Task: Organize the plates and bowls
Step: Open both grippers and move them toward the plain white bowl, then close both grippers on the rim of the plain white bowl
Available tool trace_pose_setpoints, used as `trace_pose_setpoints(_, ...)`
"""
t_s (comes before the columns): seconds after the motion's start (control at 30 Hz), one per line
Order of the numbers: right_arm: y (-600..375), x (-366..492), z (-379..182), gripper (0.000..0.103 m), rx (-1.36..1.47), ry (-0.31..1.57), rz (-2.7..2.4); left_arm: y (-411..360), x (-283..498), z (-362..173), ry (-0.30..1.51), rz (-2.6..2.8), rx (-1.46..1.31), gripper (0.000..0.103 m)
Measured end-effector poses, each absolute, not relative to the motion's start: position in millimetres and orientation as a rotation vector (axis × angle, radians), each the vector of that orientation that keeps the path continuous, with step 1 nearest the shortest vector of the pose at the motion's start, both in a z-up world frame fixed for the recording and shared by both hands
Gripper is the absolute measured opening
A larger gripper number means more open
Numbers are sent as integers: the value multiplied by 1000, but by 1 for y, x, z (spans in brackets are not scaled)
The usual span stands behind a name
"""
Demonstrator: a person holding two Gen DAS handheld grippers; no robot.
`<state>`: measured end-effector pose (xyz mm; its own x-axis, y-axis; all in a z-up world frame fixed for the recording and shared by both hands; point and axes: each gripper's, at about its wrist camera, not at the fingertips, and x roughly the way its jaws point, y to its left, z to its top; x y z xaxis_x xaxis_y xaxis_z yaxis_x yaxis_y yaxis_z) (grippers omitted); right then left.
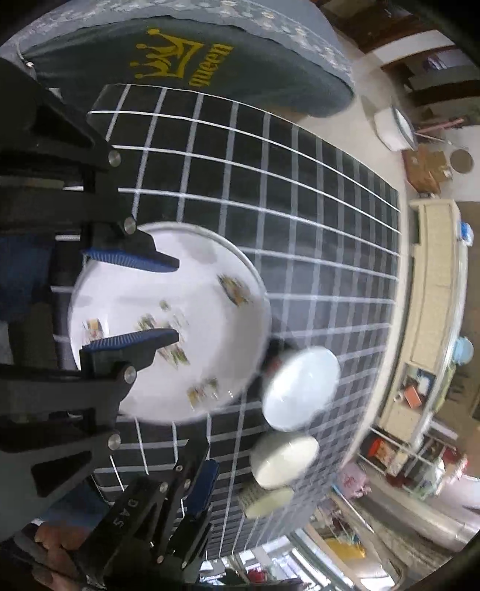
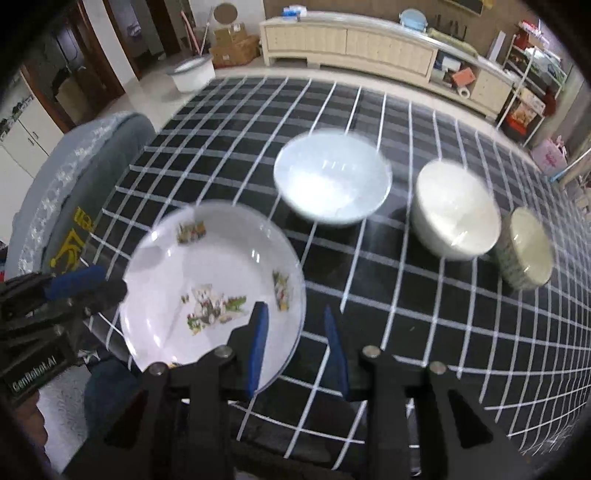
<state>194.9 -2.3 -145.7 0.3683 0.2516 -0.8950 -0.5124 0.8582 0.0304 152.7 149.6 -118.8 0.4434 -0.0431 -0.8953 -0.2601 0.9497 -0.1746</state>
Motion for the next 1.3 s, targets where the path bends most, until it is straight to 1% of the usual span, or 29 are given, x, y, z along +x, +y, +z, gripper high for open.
trace_pose_setpoints(0.1,-8,204,-125,36,-257,1045,485,139,164,-101,1070,121,-286,33)
trace_pose_setpoints(0.2,-13,215,-112,36,-226,1011,481,130,177,-87,1048,100,-266,35)
trace_pose_setpoints(0.33,-21,232,-101,45,-214,1024,458,124,201,-76,1052,44,-282,37)
trace_pose_setpoints(0.53,-27,261,-95,49,-140,1055,473,133,240,-73,1066,21,-309,40)
trace_pose_setpoints(0.57,-27,265,-95,49,-129,1066,484,134,246,-75,1077,14,-311,44)
trace_pose_setpoints(0.83,-23,305,-112,49,-71,1178,495,144,292,-100,1171,10,-366,44)
trace_pose_setpoints(1.07,-21,335,-137,48,-5,1272,474,142,315,-121,1201,-7,-399,44)
trace_pose_setpoints(1.3,-16,354,-156,48,-45,1306,433,139,337,-145,1244,-13,-370,44)
